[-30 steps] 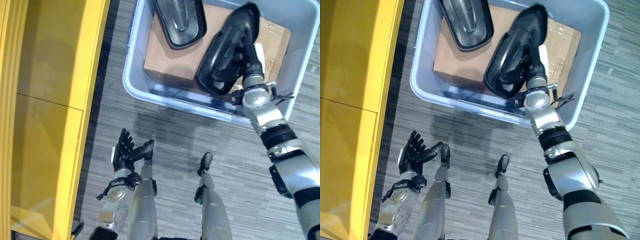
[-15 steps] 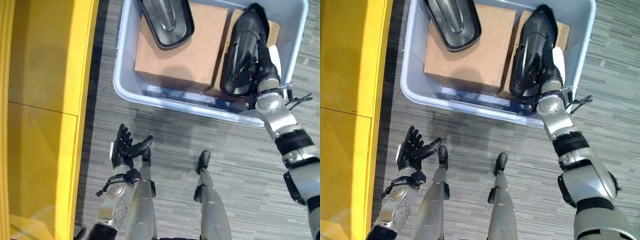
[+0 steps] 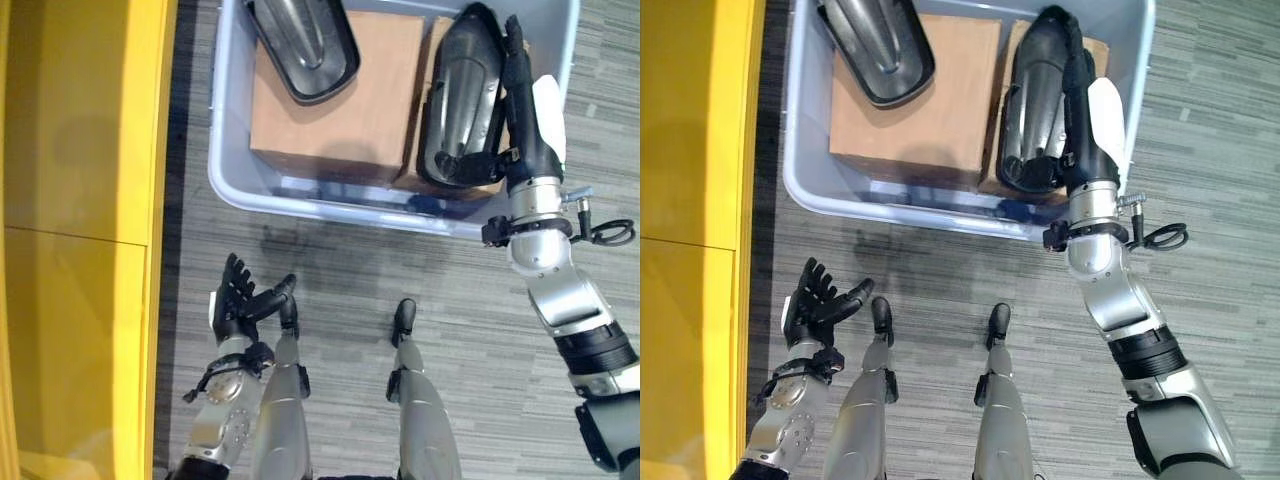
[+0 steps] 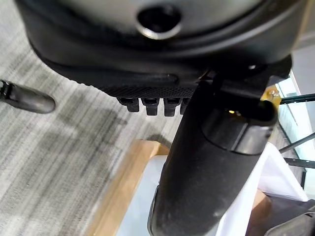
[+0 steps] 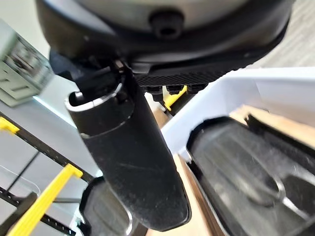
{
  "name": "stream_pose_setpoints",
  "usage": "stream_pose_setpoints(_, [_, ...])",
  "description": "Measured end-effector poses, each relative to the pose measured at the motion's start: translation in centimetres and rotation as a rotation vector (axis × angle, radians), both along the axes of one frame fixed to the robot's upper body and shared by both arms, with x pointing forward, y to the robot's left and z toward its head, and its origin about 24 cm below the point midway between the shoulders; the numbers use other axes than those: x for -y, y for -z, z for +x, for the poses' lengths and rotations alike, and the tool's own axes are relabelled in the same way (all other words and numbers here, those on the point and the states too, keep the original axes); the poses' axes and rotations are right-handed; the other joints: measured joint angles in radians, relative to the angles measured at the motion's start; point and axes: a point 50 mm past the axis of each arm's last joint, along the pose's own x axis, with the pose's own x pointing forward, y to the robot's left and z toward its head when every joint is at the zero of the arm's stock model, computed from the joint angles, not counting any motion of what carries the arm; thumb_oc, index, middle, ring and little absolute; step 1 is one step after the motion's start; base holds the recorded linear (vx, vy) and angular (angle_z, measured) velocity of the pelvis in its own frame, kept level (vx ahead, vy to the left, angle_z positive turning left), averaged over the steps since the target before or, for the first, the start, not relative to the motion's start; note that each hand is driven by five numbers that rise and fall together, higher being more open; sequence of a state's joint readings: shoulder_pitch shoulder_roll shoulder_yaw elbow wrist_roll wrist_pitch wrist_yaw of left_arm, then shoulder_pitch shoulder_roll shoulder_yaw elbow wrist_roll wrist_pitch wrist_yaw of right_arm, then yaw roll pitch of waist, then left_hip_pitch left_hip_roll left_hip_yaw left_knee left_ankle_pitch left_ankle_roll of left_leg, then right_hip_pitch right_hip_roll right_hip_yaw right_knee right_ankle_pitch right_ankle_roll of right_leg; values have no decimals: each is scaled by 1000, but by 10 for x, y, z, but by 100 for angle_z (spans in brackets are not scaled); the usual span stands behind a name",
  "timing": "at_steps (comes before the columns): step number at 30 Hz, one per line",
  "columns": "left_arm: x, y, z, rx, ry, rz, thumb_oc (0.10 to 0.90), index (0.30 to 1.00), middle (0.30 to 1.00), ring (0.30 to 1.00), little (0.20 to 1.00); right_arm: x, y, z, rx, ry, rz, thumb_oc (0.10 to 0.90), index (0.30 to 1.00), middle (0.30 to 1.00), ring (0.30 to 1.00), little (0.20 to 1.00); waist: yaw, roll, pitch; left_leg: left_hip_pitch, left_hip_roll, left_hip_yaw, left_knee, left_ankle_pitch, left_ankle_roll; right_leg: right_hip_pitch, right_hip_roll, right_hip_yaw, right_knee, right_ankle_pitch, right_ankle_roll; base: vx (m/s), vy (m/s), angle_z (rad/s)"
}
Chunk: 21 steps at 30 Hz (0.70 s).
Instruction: Move parts from the plastic box to the shelf.
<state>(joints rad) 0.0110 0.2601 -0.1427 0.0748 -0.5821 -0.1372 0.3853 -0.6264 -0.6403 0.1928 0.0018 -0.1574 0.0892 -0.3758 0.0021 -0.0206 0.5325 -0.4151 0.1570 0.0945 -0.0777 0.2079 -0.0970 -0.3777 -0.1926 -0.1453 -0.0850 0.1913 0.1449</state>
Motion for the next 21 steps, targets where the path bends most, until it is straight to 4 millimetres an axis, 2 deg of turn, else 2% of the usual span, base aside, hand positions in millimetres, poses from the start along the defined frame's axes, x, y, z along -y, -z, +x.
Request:
stream_pose_setpoints(6, [2, 1, -1, -2, 0, -7, 900, 1000, 1000, 1000, 1000, 9, 23, -5, -52, 35, 54, 900, 1000, 1000, 1000, 1000, 0, 0, 0, 1, 0, 5, 0, -1, 2, -3, 0, 4, 0, 0, 0, -1, 0, -1])
stream_pose_setpoints(15, [2, 1, -1, -4, -2, -7, 900, 1000, 1000, 1000, 1000, 15, 29, -5, -46, 86, 59, 900, 1000, 1000, 1000, 1000, 0, 0, 0, -3, 0, 14, 0, -2, 3, -13, 0, 16, 0, 2, 1, -8, -5, -2])
stream_pose_setpoints(19, [2, 1, -1, -5, 0, -7, 900, 1000, 1000, 1000, 1000, 19, 38, 1, -79, 105, 110, 900, 1000, 1000, 1000, 1000, 1, 0, 0, -3, 0, 19, 0, -2, 3, -16, -1, 19, 0, 3, 1, -3, -3, -1])
stream_pose_setpoints(21, [2, 2, -2, -7, -1, -8, 900, 1000, 1000, 1000, 1000, 25, 48, 8, -134, 117, 179, 900, 1000, 1000, 1000, 1000, 1, 0, 0, -3, 0, 20, 0, -2, 3, -17, -1, 19, 0, 4, 1, 0, 0, 0])
